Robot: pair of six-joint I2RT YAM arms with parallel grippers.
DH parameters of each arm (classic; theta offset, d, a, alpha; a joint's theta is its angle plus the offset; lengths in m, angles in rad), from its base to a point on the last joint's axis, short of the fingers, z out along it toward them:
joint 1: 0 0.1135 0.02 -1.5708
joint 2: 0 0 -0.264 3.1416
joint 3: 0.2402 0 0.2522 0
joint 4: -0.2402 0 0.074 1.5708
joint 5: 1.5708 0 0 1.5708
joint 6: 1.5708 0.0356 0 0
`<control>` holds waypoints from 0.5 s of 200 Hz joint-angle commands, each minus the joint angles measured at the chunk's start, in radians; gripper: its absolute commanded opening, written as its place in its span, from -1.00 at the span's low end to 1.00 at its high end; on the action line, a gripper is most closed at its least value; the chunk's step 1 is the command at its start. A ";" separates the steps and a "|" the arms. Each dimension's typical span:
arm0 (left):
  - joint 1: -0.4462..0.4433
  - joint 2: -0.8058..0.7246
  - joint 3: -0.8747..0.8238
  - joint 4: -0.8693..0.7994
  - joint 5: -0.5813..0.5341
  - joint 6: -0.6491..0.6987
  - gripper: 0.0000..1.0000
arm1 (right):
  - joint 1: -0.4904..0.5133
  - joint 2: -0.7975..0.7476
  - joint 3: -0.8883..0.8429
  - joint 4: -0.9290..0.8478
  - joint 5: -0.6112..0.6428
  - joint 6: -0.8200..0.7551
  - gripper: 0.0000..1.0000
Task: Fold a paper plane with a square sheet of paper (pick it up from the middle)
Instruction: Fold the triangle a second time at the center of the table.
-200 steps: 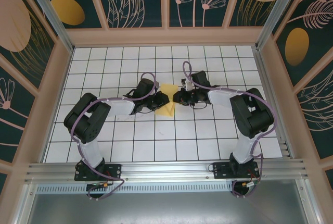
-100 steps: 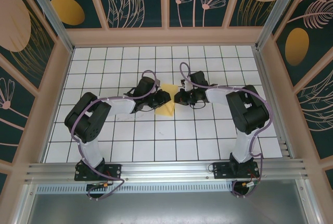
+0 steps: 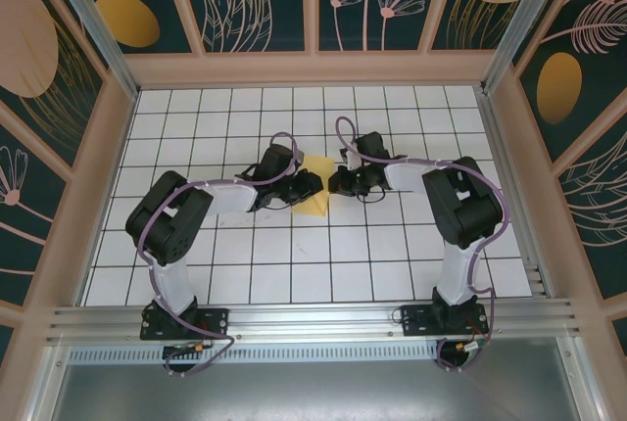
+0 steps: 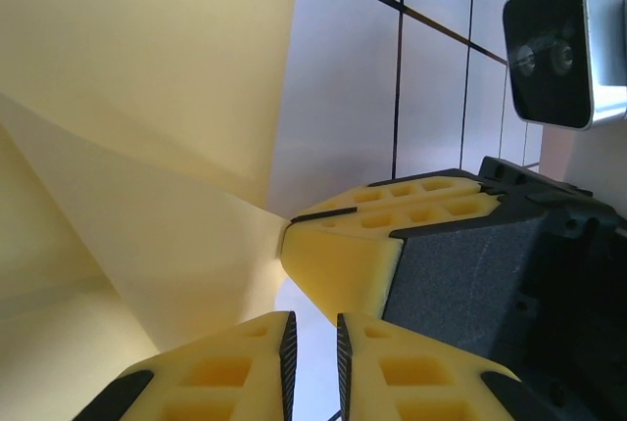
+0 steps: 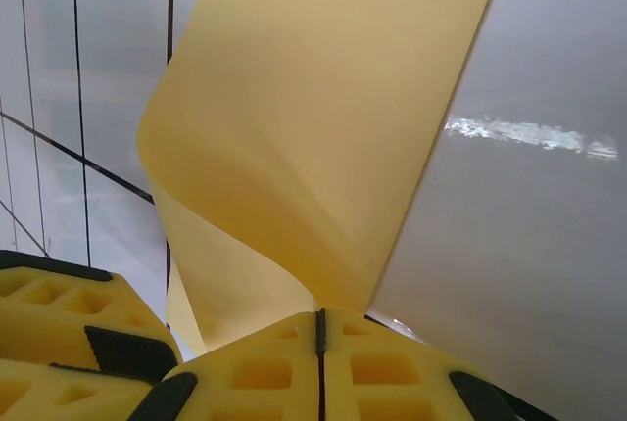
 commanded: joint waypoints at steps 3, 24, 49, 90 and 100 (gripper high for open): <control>0.004 0.026 0.021 -0.006 0.024 0.021 -0.59 | 0.004 0.022 0.038 -0.018 0.023 -0.029 -0.89; 0.003 0.032 0.022 -0.008 0.027 0.022 -0.60 | 0.003 0.026 0.046 -0.022 0.031 -0.033 -0.89; 0.003 0.038 0.021 -0.007 0.029 0.021 -0.60 | 0.003 0.033 0.056 -0.025 0.029 -0.037 -0.89; 0.003 0.044 0.021 -0.001 0.036 0.021 -0.60 | 0.003 0.042 0.067 -0.032 0.031 -0.044 -0.89; 0.003 0.047 0.021 -0.001 0.037 0.022 -0.60 | 0.003 0.045 0.069 -0.034 0.035 -0.045 -0.89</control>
